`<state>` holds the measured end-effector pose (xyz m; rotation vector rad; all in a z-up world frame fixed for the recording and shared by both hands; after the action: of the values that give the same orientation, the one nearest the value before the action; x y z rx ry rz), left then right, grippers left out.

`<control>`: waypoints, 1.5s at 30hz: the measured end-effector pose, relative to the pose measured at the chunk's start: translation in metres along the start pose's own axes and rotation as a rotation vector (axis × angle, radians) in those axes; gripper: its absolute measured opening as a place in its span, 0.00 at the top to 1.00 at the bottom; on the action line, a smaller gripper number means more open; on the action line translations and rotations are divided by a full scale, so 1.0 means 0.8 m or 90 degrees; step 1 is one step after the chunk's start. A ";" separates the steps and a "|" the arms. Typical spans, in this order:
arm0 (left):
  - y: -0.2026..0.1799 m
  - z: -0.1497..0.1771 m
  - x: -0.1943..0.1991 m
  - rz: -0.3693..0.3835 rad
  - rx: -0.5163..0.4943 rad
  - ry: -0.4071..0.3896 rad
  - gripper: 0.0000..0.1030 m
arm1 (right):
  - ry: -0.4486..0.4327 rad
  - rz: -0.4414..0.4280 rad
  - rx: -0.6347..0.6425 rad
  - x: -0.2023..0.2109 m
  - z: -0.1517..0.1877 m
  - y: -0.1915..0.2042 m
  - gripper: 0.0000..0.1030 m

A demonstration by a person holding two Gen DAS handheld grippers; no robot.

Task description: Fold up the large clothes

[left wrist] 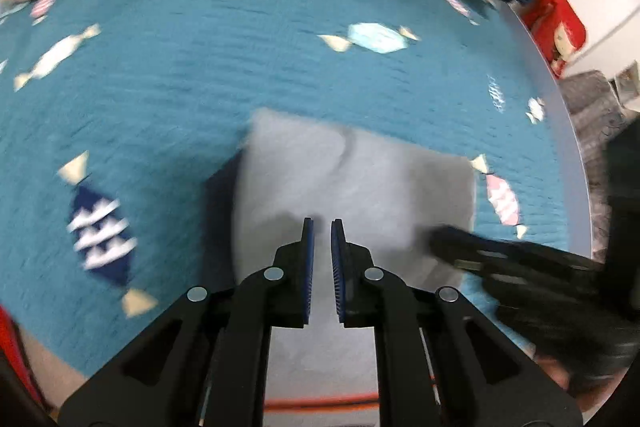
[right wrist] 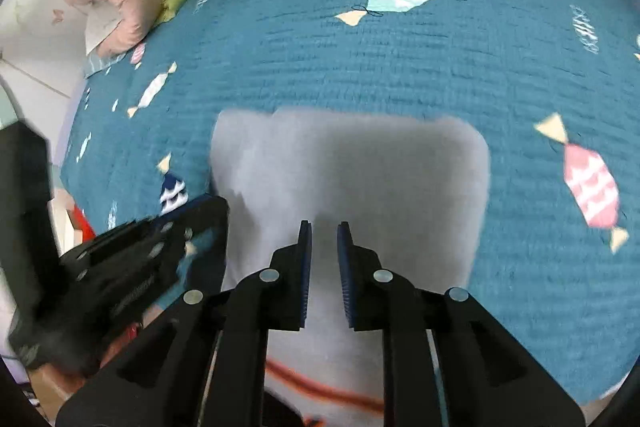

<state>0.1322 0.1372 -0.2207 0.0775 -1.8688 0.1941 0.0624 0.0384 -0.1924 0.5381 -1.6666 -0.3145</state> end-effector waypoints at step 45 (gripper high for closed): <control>0.060 0.075 -0.019 0.015 -0.015 0.054 0.18 | -0.045 -0.214 -0.113 0.033 0.075 -0.109 0.09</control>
<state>0.0732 0.1734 -0.2573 0.0297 -1.7878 0.1889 0.0155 -0.0555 -0.2231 0.6800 -1.5937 -0.7270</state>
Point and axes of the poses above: each gripper's, at about its wrist camera, not at the fingertips, and x roughly against the way its jaws point, y to its left, z to its underside, the point moved 7 cm from there along -x, roughly the way its jaws point, and after that the axes turned 12 degrees about -z, right-handed, at the moved point
